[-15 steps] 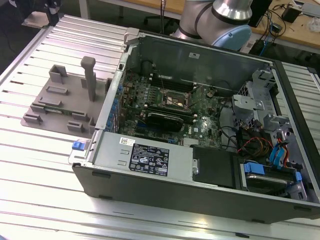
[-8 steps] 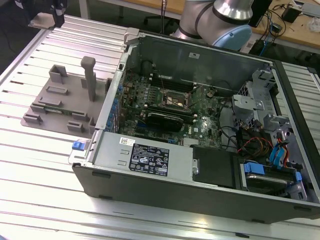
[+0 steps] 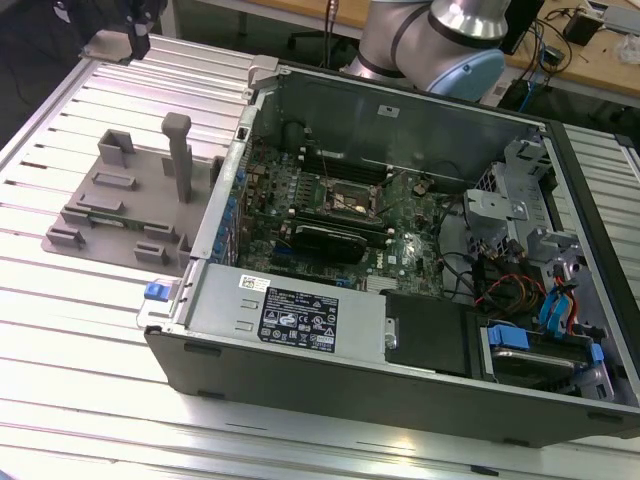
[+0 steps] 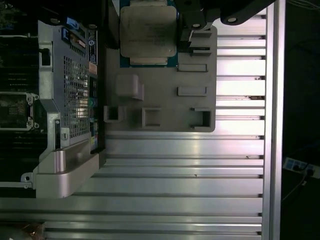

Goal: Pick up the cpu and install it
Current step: 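Pick up the cpu and move it towards the insertion slot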

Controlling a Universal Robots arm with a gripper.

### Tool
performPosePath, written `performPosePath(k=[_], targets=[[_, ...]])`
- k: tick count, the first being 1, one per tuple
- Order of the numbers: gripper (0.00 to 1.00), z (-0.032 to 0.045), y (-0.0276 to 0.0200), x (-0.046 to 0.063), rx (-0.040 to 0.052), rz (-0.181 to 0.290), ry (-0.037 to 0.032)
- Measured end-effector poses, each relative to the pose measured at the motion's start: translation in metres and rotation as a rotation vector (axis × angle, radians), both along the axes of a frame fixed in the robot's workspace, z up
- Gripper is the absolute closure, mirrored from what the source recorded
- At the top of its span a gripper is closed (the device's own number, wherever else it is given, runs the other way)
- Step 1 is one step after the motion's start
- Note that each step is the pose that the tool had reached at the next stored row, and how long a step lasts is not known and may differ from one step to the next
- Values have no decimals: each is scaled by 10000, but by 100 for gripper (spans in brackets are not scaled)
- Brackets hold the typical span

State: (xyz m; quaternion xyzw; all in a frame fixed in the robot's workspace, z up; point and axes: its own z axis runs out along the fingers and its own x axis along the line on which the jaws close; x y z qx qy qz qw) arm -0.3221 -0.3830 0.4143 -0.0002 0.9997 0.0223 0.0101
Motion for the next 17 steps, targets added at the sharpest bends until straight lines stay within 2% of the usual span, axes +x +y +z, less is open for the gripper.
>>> performPosePath(k=[6,10,17], targets=[[45,1,0,116,-1,-1,2],[45,0,0,248,-1,0,1],[45,1,0,399,-1,-1,1]])
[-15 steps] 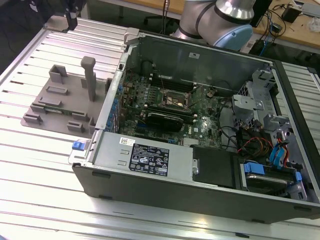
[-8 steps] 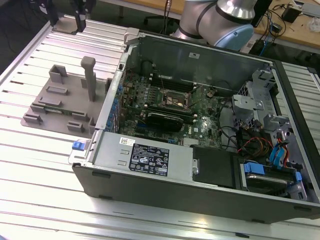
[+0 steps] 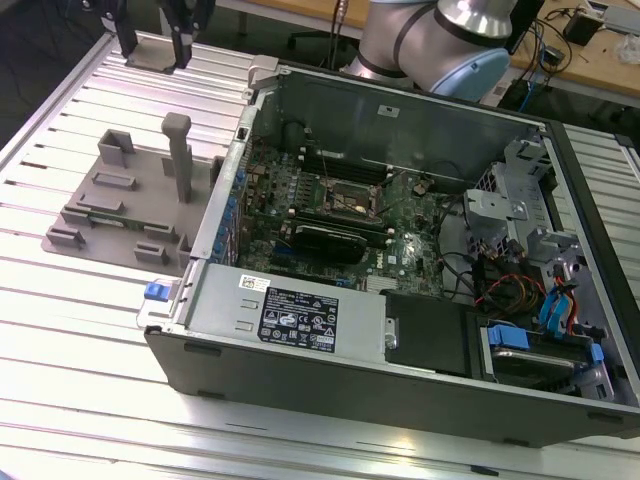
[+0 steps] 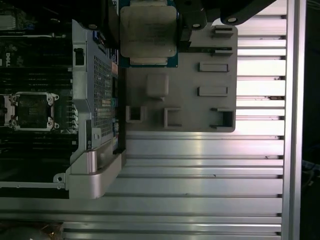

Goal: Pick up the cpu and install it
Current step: 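Pick up the cpu and move it towards the insertion slot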

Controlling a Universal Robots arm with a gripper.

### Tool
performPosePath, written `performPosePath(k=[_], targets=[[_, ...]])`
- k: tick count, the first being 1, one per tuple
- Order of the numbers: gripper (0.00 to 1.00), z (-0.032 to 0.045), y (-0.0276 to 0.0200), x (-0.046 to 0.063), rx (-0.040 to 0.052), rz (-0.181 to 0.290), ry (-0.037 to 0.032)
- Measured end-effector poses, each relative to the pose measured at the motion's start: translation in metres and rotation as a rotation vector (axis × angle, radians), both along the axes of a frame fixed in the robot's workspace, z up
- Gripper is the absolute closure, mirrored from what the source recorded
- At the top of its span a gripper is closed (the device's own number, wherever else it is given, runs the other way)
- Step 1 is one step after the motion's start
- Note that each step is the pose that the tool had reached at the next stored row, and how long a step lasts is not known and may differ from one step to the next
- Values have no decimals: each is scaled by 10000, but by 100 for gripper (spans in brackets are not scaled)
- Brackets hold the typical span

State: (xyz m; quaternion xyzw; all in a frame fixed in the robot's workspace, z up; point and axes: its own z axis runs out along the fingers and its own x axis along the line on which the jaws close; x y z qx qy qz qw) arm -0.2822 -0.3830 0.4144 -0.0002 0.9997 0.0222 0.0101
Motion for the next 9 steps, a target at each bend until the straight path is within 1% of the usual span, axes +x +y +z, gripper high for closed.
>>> performPosePath(k=[2,4,5,7,9], targets=[[45,0,0,77,1,1,0],[45,0,0,109,0,0,0],[45,0,0,147,0,1,1],[45,0,0,186,-1,0,0],[45,0,0,262,0,0,0]])
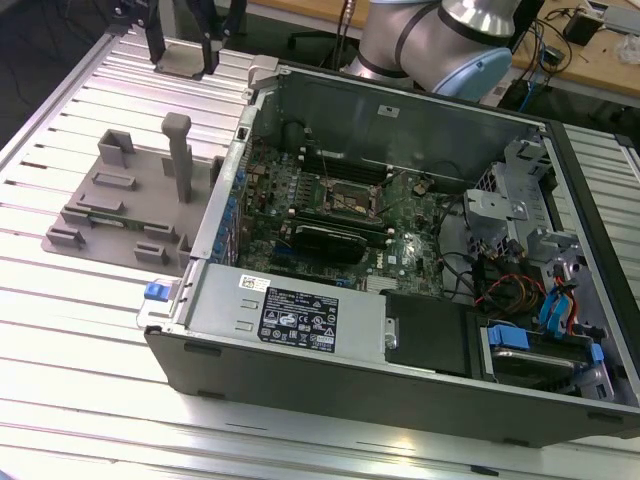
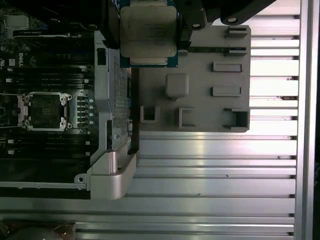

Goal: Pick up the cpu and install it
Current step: 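Pick up the cpu and move it towards the insertion slot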

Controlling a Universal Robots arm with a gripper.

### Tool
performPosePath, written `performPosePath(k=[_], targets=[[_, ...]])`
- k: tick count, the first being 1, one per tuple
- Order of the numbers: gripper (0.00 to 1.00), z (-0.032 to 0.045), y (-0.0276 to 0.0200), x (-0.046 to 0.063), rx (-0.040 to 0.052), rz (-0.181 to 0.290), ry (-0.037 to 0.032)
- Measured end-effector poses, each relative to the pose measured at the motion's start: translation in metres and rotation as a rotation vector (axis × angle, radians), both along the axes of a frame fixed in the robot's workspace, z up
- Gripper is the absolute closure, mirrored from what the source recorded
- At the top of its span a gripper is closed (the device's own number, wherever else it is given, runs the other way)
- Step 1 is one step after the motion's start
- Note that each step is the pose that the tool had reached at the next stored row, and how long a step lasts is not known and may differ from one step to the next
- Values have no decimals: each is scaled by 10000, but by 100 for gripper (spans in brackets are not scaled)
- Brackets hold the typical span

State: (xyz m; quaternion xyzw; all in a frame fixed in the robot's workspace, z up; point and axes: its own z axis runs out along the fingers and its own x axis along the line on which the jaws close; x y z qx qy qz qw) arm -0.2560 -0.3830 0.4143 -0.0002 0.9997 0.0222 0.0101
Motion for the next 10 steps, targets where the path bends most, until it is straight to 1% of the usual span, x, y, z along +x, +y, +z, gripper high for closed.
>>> performPosePath(k=[2,5,9,10], targets=[[45,0,0,81,0,1,0],[45,0,0,162,0,0,0],[45,0,0,229,0,1,0],[45,0,0,282,-1,1,0]])
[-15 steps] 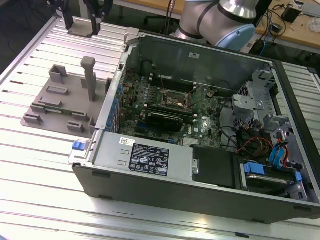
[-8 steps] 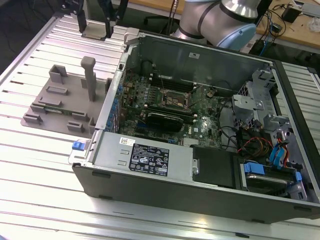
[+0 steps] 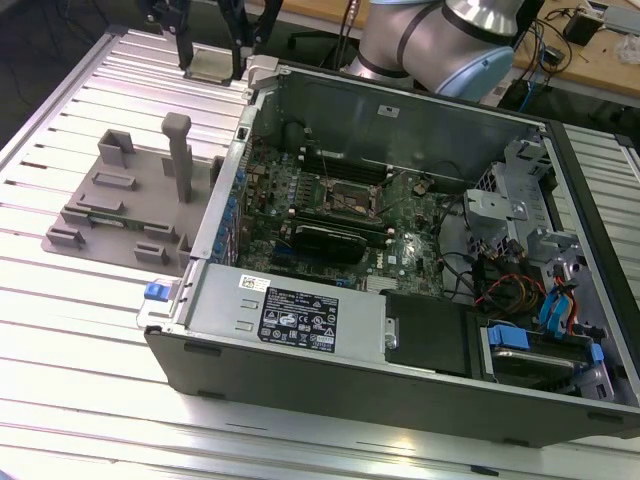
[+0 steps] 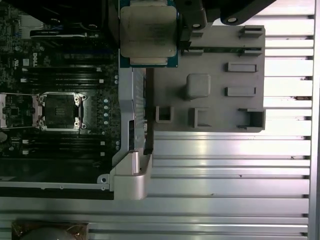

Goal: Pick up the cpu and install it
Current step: 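Pick up the cpu and move it towards the insertion slot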

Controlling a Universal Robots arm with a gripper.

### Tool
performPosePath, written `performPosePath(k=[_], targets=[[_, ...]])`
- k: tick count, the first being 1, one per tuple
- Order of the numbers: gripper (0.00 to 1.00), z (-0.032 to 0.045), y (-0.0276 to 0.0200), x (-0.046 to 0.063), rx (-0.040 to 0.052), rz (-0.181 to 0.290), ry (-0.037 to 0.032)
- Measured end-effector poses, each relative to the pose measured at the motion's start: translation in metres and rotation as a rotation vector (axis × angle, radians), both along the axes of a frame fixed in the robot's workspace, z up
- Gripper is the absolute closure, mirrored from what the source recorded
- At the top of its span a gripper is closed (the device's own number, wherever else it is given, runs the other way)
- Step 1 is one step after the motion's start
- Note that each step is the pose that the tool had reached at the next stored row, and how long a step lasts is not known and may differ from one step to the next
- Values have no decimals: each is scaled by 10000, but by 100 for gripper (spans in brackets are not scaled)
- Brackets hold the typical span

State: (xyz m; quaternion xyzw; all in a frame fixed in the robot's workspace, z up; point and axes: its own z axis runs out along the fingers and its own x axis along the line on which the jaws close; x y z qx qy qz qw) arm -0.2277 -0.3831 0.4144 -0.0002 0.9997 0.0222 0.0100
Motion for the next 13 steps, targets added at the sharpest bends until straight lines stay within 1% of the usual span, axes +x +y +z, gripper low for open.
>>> performPosePath(k=[2,9,11,13], targets=[[45,0,0,50,0,0,0],[45,0,0,174,0,0,1],[45,0,0,254,0,-1,0],[45,0,0,282,0,-1,0]])
